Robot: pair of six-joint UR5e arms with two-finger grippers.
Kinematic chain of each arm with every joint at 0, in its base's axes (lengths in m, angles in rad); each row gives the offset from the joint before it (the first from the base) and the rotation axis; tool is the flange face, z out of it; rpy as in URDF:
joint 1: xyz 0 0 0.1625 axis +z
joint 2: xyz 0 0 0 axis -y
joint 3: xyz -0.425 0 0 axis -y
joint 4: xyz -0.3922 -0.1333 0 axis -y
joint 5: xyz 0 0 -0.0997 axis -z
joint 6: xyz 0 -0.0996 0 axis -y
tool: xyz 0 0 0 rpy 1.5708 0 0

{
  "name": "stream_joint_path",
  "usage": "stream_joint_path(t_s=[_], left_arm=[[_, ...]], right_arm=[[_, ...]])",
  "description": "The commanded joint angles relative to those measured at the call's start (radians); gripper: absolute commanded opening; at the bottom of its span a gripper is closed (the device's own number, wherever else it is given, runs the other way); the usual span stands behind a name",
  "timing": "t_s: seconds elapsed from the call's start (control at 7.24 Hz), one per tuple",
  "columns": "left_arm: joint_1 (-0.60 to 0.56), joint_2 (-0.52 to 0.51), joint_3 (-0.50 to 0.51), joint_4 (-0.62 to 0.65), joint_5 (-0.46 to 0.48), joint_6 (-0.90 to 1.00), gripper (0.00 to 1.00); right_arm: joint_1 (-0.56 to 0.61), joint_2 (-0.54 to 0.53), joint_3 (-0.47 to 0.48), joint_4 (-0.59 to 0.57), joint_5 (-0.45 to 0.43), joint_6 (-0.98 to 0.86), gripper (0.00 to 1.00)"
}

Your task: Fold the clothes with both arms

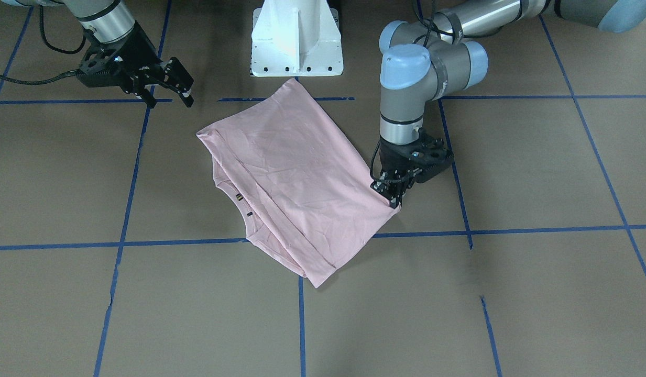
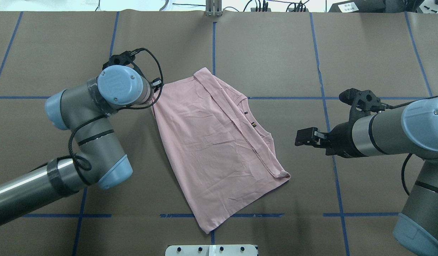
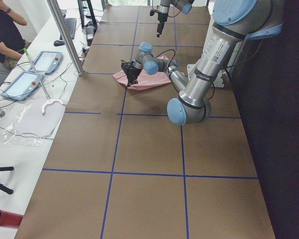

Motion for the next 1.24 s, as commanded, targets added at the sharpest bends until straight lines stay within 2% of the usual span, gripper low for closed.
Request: stream_joint_path(t_s=[0.0,0.28,0.41,0.55,0.83,0.97,1.1], left_arm=[[-0.06,-0.175,0.355,-0.274,0.035,0.116,0.0],[-0.063,-0.306,0.547,-0.432,0.113,0.185,0.0],[-0.063,-0.326,0.592,-0.447,0.136,0.193,0.0],[-0.063,-0.326,0.596,-0.447,0.147,0.228,0.0],[-0.086,-0.323,0.608,-0.447,0.146,0.229,0.25],[-0.096,-0.323,0.612,-0.447,0.146,0.229,0.26],[-0.101,-0.323,0.614,-0.447,0.14,0.247,0.99]], right_arm=[[0.016,0.0,-0.002,0.0,-0.001,-0.001,1.0],[0.022,0.011,-0.002,0.0,-0.003,-0.002,1.0],[0.022,0.021,-0.002,0.0,-0.003,-0.002,1.0],[0.022,0.022,-0.003,0.0,-0.004,0.0,1.0],[0.025,0.054,-0.026,0.0,-0.018,-0.002,1.0],[0.023,0.058,-0.038,0.0,-0.018,-0.002,1.0],[0.022,0.06,-0.038,0.0,-0.018,-0.002,1.0]])
